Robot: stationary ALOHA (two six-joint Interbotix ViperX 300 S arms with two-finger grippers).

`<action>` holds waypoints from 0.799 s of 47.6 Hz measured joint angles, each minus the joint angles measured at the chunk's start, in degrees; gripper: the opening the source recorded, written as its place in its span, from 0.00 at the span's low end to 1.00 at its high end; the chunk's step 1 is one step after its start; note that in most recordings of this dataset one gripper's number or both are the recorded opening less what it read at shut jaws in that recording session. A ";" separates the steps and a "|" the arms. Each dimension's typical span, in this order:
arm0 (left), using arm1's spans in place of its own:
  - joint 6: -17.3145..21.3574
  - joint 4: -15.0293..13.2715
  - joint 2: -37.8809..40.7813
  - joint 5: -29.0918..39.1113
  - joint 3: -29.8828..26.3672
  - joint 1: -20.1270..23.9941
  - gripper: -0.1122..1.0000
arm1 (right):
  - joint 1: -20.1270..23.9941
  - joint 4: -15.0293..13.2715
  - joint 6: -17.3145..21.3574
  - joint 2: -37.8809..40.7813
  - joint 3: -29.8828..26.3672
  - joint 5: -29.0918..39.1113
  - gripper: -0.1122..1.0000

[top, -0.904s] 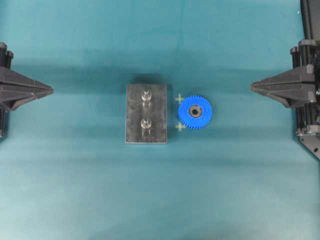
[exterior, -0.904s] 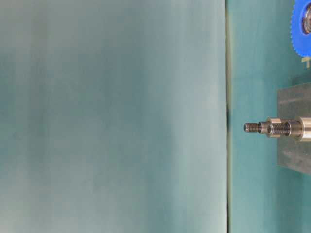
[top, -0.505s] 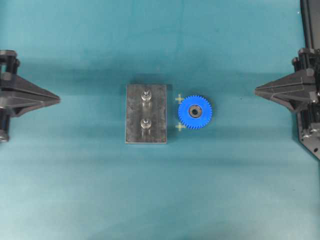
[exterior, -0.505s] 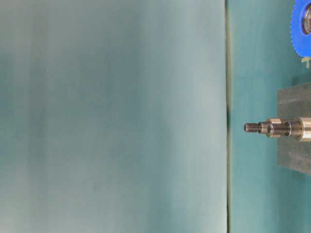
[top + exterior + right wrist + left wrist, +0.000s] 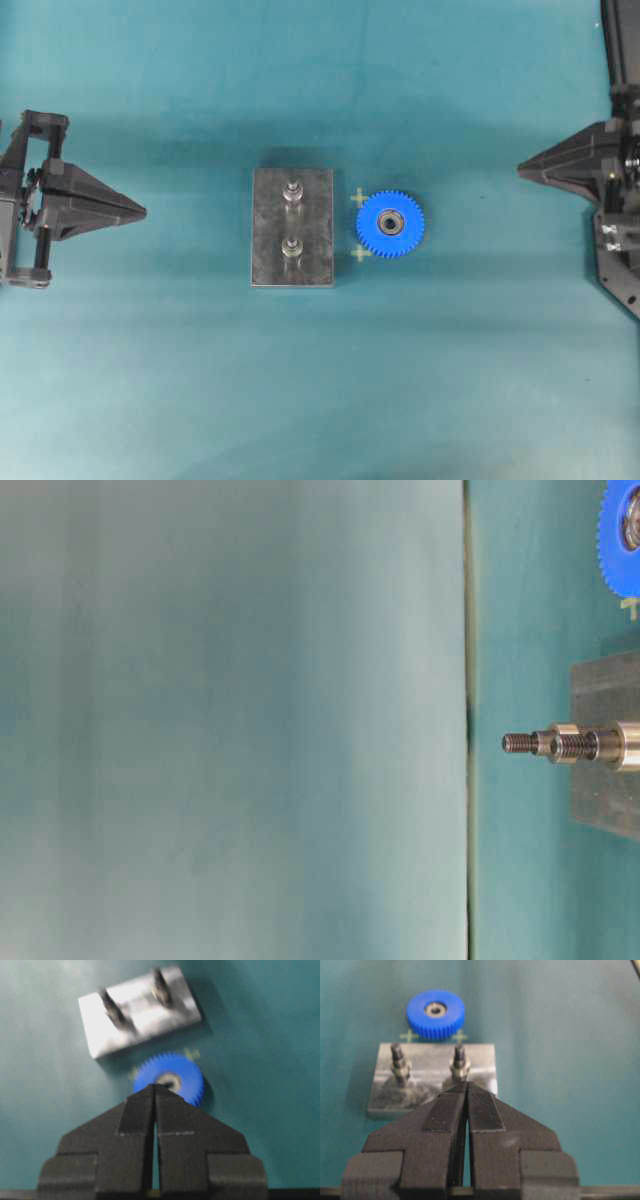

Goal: Fit the large gear onto the shaft.

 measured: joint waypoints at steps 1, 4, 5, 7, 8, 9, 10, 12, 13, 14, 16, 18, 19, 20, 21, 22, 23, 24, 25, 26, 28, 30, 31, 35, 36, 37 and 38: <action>0.00 0.00 0.09 0.09 0.00 0.00 0.10 | -0.09 -0.09 0.00 0.70 -0.26 0.79 0.11; -0.09 0.00 0.09 0.26 -0.09 0.00 0.10 | -0.18 -0.53 -0.09 3.34 -1.41 2.55 0.11; 0.00 0.00 0.00 0.35 -0.09 0.00 0.10 | -0.18 -0.62 0.00 4.31 -1.85 2.81 0.11; 0.00 0.00 0.09 0.35 -0.18 0.00 0.10 | -0.18 -0.70 0.00 6.33 -2.72 3.52 0.11; -0.09 0.00 0.09 0.44 -0.26 0.00 0.10 | -0.18 -0.79 0.00 7.29 -3.25 3.78 0.11; -0.09 0.00 0.09 0.44 -0.26 0.00 0.10 | -0.18 -0.79 0.00 8.70 -4.04 4.13 0.11; -0.18 0.00 0.18 0.44 -0.26 0.00 0.10 | -0.18 -0.70 0.00 9.76 -4.66 4.39 0.11; -0.26 0.00 0.26 0.44 -0.35 0.00 0.10 | -0.18 -0.79 0.00 11.87 -5.80 5.10 0.11; -0.26 0.00 0.35 0.44 -0.44 0.00 0.10 | -0.18 -0.79 0.00 12.92 -6.42 5.45 0.11; -0.26 0.00 0.53 0.44 -0.44 0.00 0.10 | -0.18 -0.79 -0.09 14.15 -7.12 5.98 0.11; -0.35 0.00 0.88 0.44 -0.62 0.00 0.10 | -0.18 -0.88 0.00 16.17 -8.44 7.29 0.11; -0.35 0.00 1.32 0.44 -0.79 0.00 0.10 | -0.44 -1.23 -0.09 17.84 -9.58 8.70 0.11; -0.35 0.00 1.49 0.53 -0.79 0.00 0.10 | -0.62 -1.32 -0.09 18.72 -10.11 9.40 0.11; -0.35 0.00 1.76 0.53 -0.79 0.00 0.10 | -0.70 -1.49 -0.09 19.51 -10.63 10.02 0.11; -0.26 0.00 1.93 0.53 -0.79 0.00 0.10 | -0.88 -1.58 -0.26 20.30 -11.16 10.63 0.11; -0.35 0.00 2.11 0.53 -0.79 0.00 0.10 | -1.05 -1.67 -0.44 21.01 -11.69 11.16 0.11; -0.35 0.00 2.29 0.53 -0.79 0.00 0.10 | -1.14 -1.76 -0.70 21.71 -12.13 11.51 0.11; -0.26 0.00 2.37 0.53 -0.79 0.00 0.10 | -1.32 -1.76 -1.23 22.76 -12.74 12.04 0.12; -0.35 0.00 2.46 0.53 -0.79 0.00 0.10 | -1.41 -1.76 -1.76 23.47 -13.18 12.30 0.14; -0.35 0.00 2.37 0.53 -0.79 0.00 0.10 | -1.49 -1.76 -2.37 24.17 -13.80 12.57 0.16; -0.26 0.00 2.29 0.53 -0.79 0.00 0.10 | -1.76 -1.76 -3.60 25.58 -14.85 12.74 0.22; -0.35 0.09 2.20 0.53 -0.79 0.00 0.10 | -1.93 -1.76 -5.01 26.89 -15.73 12.83 0.30; -0.35 0.00 2.11 0.44 -0.79 0.00 0.10 | -2.11 -1.76 -5.71 27.51 -16.26 12.83 0.34; -0.35 0.00 2.02 0.53 -0.79 0.00 0.10 | -2.55 -1.85 -8.88 30.32 -18.02 13.18 0.56; -0.35 0.00 2.02 0.44 -0.79 0.00 0.10 | -2.64 -1.85 -9.67 31.20 -18.54 13.36 0.61; -0.44 0.00 2.02 0.53 -0.79 0.00 0.10 | -2.81 -1.85 -10.46 32.26 -19.16 13.71 0.68; -0.44 0.00 1.93 0.53 -0.79 0.00 0.10 | -2.99 -1.85 -11.07 33.13 -19.60 13.97 0.74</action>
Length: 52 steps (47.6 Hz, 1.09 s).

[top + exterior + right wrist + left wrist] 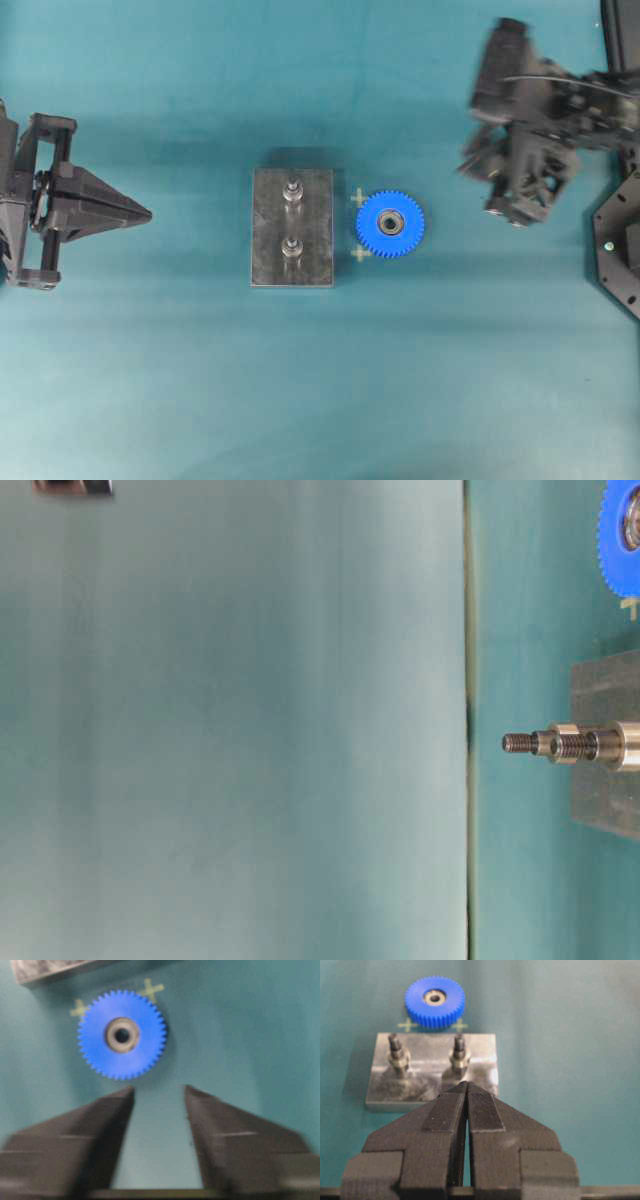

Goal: Fit the large gear onto the shaft.
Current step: 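Move the right gripper over the blue gear, fingers open, then lower the right gripper and grasp the blue gear by its hub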

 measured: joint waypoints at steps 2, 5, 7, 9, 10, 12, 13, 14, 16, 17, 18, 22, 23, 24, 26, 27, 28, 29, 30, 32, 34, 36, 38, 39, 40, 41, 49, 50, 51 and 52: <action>0.00 0.00 0.00 0.00 0.00 0.00 0.10 | -0.09 0.00 -0.53 1.67 -0.97 0.62 0.83; 0.00 0.09 -0.09 0.00 0.00 0.00 0.10 | -0.35 0.00 -0.79 4.13 -2.55 1.49 0.94; -0.09 0.09 -0.09 0.00 0.00 0.00 0.10 | -0.62 0.00 -0.79 5.80 -3.69 1.76 0.94; -0.18 0.00 -0.09 -0.09 0.00 0.00 0.10 | -0.88 0.00 -0.79 7.12 -4.92 2.02 0.93; -0.35 0.00 -0.09 0.00 0.00 0.00 0.10 | -1.14 0.09 -0.79 8.00 -5.62 2.37 0.92; -0.44 0.00 -0.09 0.00 0.00 0.00 0.10 | -1.67 0.09 -0.79 9.32 -6.77 2.90 0.92; -0.53 0.00 -0.09 0.00 0.00 0.00 0.10 | -1.93 0.09 -0.79 9.84 -7.29 3.25 0.92; -0.53 0.09 -0.18 0.00 0.00 0.00 0.10 | -2.11 0.18 -0.79 10.55 -7.73 3.60 0.92; -0.53 0.00 -0.09 -0.09 0.00 0.00 0.10 | -2.64 0.09 -0.70 11.69 -8.53 4.83 0.92; -0.53 0.00 -0.18 0.00 0.00 0.00 0.10 | -2.99 0.09 -0.79 12.39 -8.88 5.63 0.92; -0.53 0.00 -0.09 0.00 0.00 0.00 0.10 | -3.16 0.09 -0.88 13.10 -9.40 6.42 0.92; -0.53 0.09 -0.09 0.00 0.00 0.00 0.10 | -3.60 0.18 -1.05 16.17 -10.55 9.40 0.92; -0.44 0.00 -0.18 0.00 0.00 0.00 0.10 | -3.60 0.18 -1.23 17.23 -10.90 10.28 0.92; -0.53 0.00 -0.18 0.00 0.00 0.00 0.10 | -3.60 0.26 -1.23 18.11 -11.16 10.90 0.92; -0.53 0.00 -0.18 0.00 0.00 0.00 0.10 | -3.60 0.62 -1.41 19.86 -11.51 11.95 0.91; -0.53 0.00 -0.18 0.00 0.00 0.00 0.10 | -3.60 0.79 -1.58 20.65 -11.69 12.22 0.91; -0.53 0.09 -0.09 0.00 0.00 0.00 0.10 | -3.60 1.05 -1.85 21.62 -11.87 12.30 0.91; -0.44 0.00 -0.18 0.00 0.00 0.00 0.10 | -3.60 1.32 -2.20 22.41 -11.87 12.30 0.91; -0.53 0.00 -0.18 0.00 0.00 0.00 0.10 | -3.60 1.67 -2.64 23.20 -11.95 12.13 0.91; -0.53 0.00 -0.18 0.00 0.00 0.00 0.10 | -3.60 2.29 -3.69 24.61 -12.04 11.60 0.91; -0.53 0.00 -0.18 0.00 0.00 0.00 0.10 | -3.60 2.81 -4.48 25.75 -12.04 11.07 0.91; -0.53 0.00 -0.26 0.00 0.00 0.00 0.10 | -3.60 3.52 -5.19 26.63 -12.04 10.28 0.91; -0.53 0.00 -0.26 0.00 0.00 -0.09 0.10 | -3.60 4.22 -5.89 27.60 -12.04 9.32 0.91; -0.53 0.00 -0.26 0.00 0.00 0.00 0.10 | -3.60 4.48 -5.98 27.95 -12.04 8.96 0.91; -0.53 0.00 -0.35 0.00 0.00 0.00 0.10 | -3.60 4.75 -6.06 28.21 -12.04 8.61 0.91; -0.53 0.00 -0.35 0.00 0.00 0.00 0.10 | -3.60 4.83 -6.15 28.48 -12.04 8.35 0.91; -0.53 0.00 -0.44 0.00 0.00 0.00 0.10 | -3.34 5.19 -6.33 29.88 -12.04 6.06 0.91; -0.53 0.00 -0.44 0.00 0.00 0.00 0.10 | -3.25 5.27 -6.33 30.06 -12.04 5.89 0.91; -0.53 0.00 -0.44 0.00 0.00 0.00 0.10 | -3.16 5.27 -6.33 30.23 -12.13 5.71 0.91; -0.53 0.00 -0.44 0.00 0.00 0.00 0.10 | -2.99 5.27 -6.33 30.41 -12.13 5.54 0.91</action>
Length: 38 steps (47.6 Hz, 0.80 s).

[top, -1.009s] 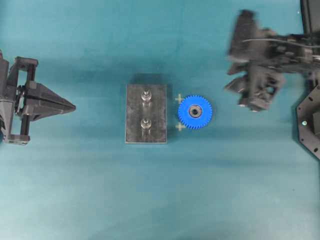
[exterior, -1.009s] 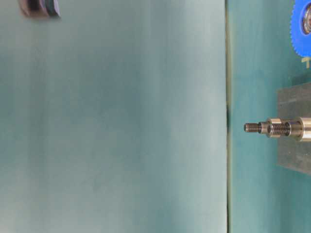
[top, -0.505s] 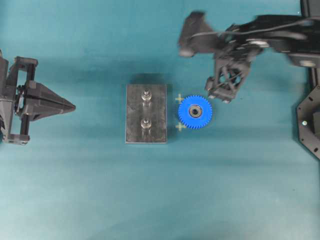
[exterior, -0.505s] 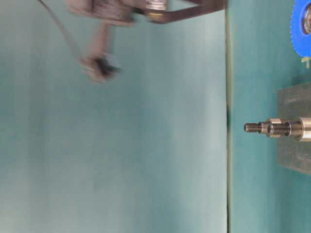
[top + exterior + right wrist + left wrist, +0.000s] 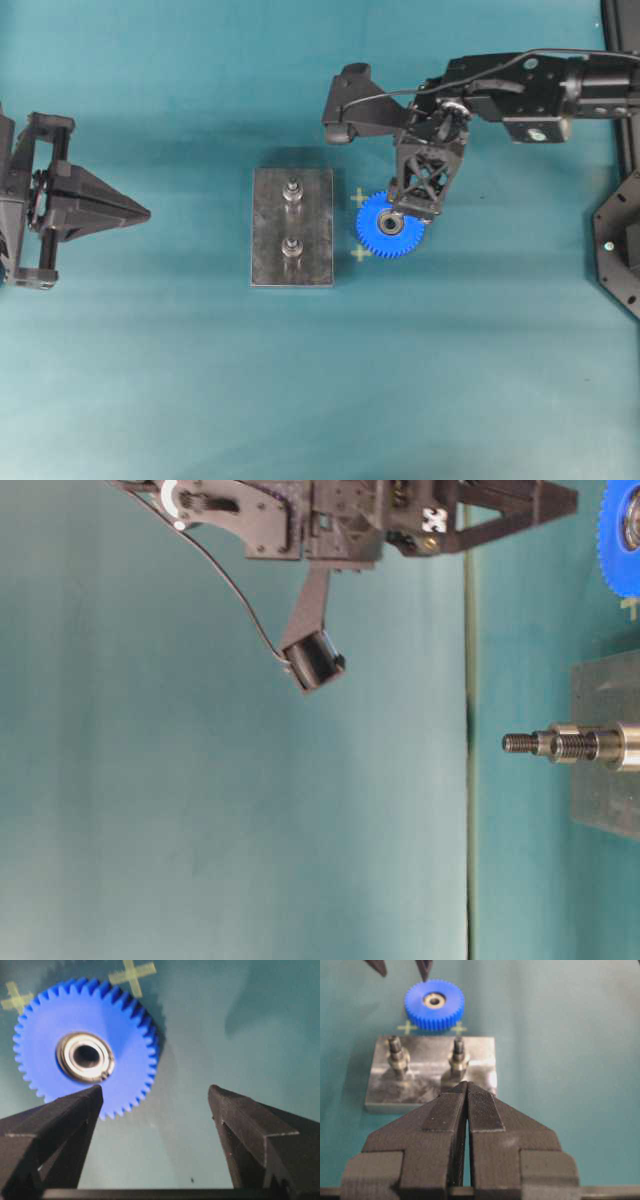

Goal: Fit the large gear onto the shaft.
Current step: 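Lower the right gripper and grasp the blue gear by its hub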

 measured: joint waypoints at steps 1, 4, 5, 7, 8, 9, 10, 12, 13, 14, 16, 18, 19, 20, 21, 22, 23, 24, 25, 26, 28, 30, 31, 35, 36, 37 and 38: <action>0.00 0.00 0.00 -0.09 0.00 0.00 0.10 | 0.00 0.00 -0.09 0.18 0.00 -0.09 0.91; 0.00 0.09 0.00 0.00 0.09 0.00 0.10 | 0.44 0.00 -0.09 0.62 -0.09 -0.53 0.91; 0.00 0.00 0.00 0.00 0.09 0.00 0.10 | 0.62 0.00 -0.09 0.79 -0.09 -0.62 0.91; 0.00 0.00 0.00 0.00 0.09 0.00 0.10 | 0.88 0.00 -0.09 1.14 -0.09 -0.97 0.91; 0.00 0.00 0.00 0.00 0.18 -0.09 0.10 | 1.05 0.00 0.00 1.23 -0.18 -1.14 0.91; 0.00 0.00 0.00 0.00 0.18 0.00 0.10 | 1.23 0.00 -0.09 1.49 -0.18 -1.41 0.91; -0.09 0.00 0.00 0.00 0.26 0.00 0.10 | 1.32 0.00 -0.09 1.67 -0.18 -1.67 0.91; -0.09 0.00 0.00 0.00 0.44 -0.09 0.10 | 1.58 0.00 -0.09 2.02 -0.18 -2.20 0.91; -0.09 0.00 0.00 0.00 0.53 0.00 0.10 | 1.67 0.00 -0.09 2.20 -0.18 -2.46 0.91; -0.09 0.00 0.00 0.00 0.53 0.00 0.10 | 1.76 0.00 -0.09 2.29 -0.09 -2.64 0.91; -0.09 0.00 0.00 -0.09 0.62 -0.09 0.10 | 1.76 0.00 -0.09 2.64 -0.18 -2.90 0.91; -0.09 0.00 0.00 0.00 0.62 0.00 0.10 | 1.85 0.00 -0.09 2.90 -0.18 -3.16 0.91; -0.09 0.09 0.00 0.00 0.62 0.00 0.10 | 1.85 0.00 -0.09 3.08 -0.18 -3.25 0.91; -0.09 0.00 0.00 0.00 0.62 0.00 0.10 | 1.85 0.00 -0.09 3.08 -0.18 -3.25 0.91; -0.09 0.00 0.00 0.00 0.62 0.00 0.10 | 1.85 0.00 -0.09 3.16 -0.18 -3.25 0.91; -0.09 0.00 0.00 0.00 0.62 0.00 0.10 | 1.93 0.00 -0.09 3.25 -0.26 -3.25 0.91; -0.09 0.00 0.00 0.00 0.62 0.00 0.10 | 1.93 0.00 -0.09 3.34 -0.26 -3.43 0.91; -0.09 0.09 0.00 0.00 0.62 0.00 0.10 | 2.02 0.00 -0.09 3.34 -0.26 -3.43 0.91; -0.18 0.00 0.00 0.00 0.62 0.00 0.10 | 2.02 0.09 -0.09 3.43 -0.26 -3.52 0.91; -0.18 0.00 0.00 0.00 0.62 0.00 0.10 | 2.02 0.09 -0.09 3.52 -0.26 -3.52 0.91; -0.18 0.00 0.00 0.00 0.62 0.00 0.10 | 2.02 0.00 -0.09 3.69 -0.26 -3.78 0.91; -0.09 0.00 0.00 0.00 0.62 0.00 0.10 | 1.93 0.00 -0.09 3.69 -0.26 -3.96 0.91; -0.09 0.00 0.00 0.00 0.62 0.00 0.10 | 2.02 0.00 -0.09 3.78 -0.26 -4.13 0.91; -0.18 0.00 0.00 0.00 0.62 0.00 0.10 | 2.02 0.09 -0.09 4.04 -0.26 -4.66 0.91; -0.18 0.00 0.00 0.00 0.62 0.00 0.10 | 2.02 0.00 -0.09 4.13 -0.26 -4.66 0.91; -0.18 0.00 -0.09 0.00 0.62 0.00 0.10 | 2.11 0.00 -0.09 4.22 -0.26 -4.66 0.91; -0.18 0.00 0.00 0.00 0.62 0.00 0.10 | 2.02 0.09 -0.09 4.31 -0.26 -4.75 0.91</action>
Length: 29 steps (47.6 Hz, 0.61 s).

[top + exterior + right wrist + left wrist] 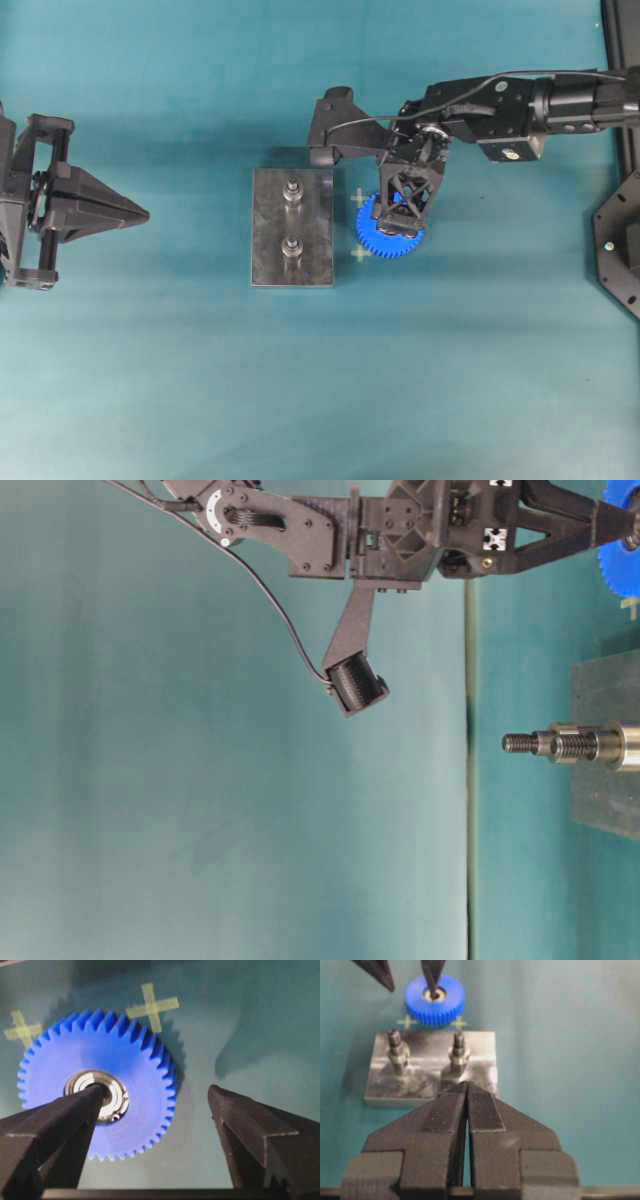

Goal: Fit the large gear onto the shaft.
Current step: 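Lower the right gripper and grasp the blue gear by its hub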

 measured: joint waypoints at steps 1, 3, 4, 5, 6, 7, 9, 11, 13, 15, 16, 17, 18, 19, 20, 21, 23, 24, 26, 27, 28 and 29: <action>0.00 0.00 -0.09 0.00 0.00 0.00 0.10 | 0.09 -0.09 0.00 0.09 0.00 0.09 0.91; 0.00 0.00 0.00 0.00 0.00 0.00 0.10 | 0.09 -0.09 0.00 0.18 0.00 0.00 0.91; 0.00 0.09 0.00 0.00 0.00 0.00 0.10 | 0.09 0.00 0.00 0.26 0.00 0.00 0.91; 0.00 0.00 -0.09 0.00 0.00 0.00 0.10 | 0.09 0.00 0.00 0.35 0.00 -0.09 0.91; 0.00 0.00 -0.09 -0.09 0.09 0.00 0.10 | 0.09 -0.09 0.00 0.35 0.00 0.00 0.91; 0.00 0.09 -0.09 0.00 0.00 0.00 0.10 | 0.09 -0.09 0.00 0.44 0.00 0.00 0.91; 0.00 0.09 -0.09 0.00 0.00 0.00 0.10 | 0.09 0.00 0.00 0.53 0.00 0.00 0.91; 0.00 0.09 -0.09 0.00 0.00 0.00 0.10 | 0.09 -0.09 0.00 0.62 0.00 0.00 0.91; 0.00 0.00 -0.09 0.00 0.00 0.00 0.10 | 0.18 0.00 0.00 0.62 0.09 0.00 0.91; 0.00 0.00 -0.09 0.00 0.00 0.00 0.10 | 0.09 -0.09 0.09 0.62 0.09 0.00 0.91; 0.00 0.00 -0.09 0.00 0.00 0.00 0.10 | 0.09 0.00 0.00 0.62 0.09 -0.09 0.91; 0.00 0.00 -0.09 0.00 0.00 0.00 0.10 | 0.09 0.00 0.00 0.62 0.18 -0.09 0.91; 0.09 0.00 -0.09 0.00 0.00 0.00 0.10 | 0.09 0.00 0.00 0.62 0.18 -0.09 0.91; 0.00 0.00 -0.09 0.00 0.00 0.00 0.10 | 0.09 0.00 0.00 0.70 0.26 -0.09 0.91; 0.00 0.00 -0.09 0.00 0.00 0.00 0.10 | 0.09 0.00 0.00 0.62 0.35 -0.09 0.91; 0.00 0.00 -0.09 0.00 0.00 0.00 0.10 | 0.18 0.00 0.00 0.70 0.44 -0.09 0.91; 0.00 0.09 -0.09 0.00 0.09 0.00 0.10 | 0.09 0.00 0.00 0.70 0.53 -0.26 0.91; 0.00 0.00 -0.09 -0.09 0.09 0.00 0.10 | 0.09 -0.09 0.00 0.79 0.70 -0.35 0.91; 0.00 0.00 -0.09 0.00 0.18 0.00 0.10 | 0.18 0.00 0.00 0.79 0.88 -0.44 0.91; 0.00 0.09 -0.09 0.00 0.09 0.00 0.10 | 0.09 0.00 0.00 0.88 0.97 -0.62 0.91; 0.00 0.00 -0.09 -0.09 0.09 0.00 0.10 | 0.09 0.00 0.00 0.88 0.97 -0.70 0.91; 0.00 0.00 -0.09 0.00 0.18 0.00 0.10 | 0.18 0.00 0.00 0.88 1.05 -0.79 0.91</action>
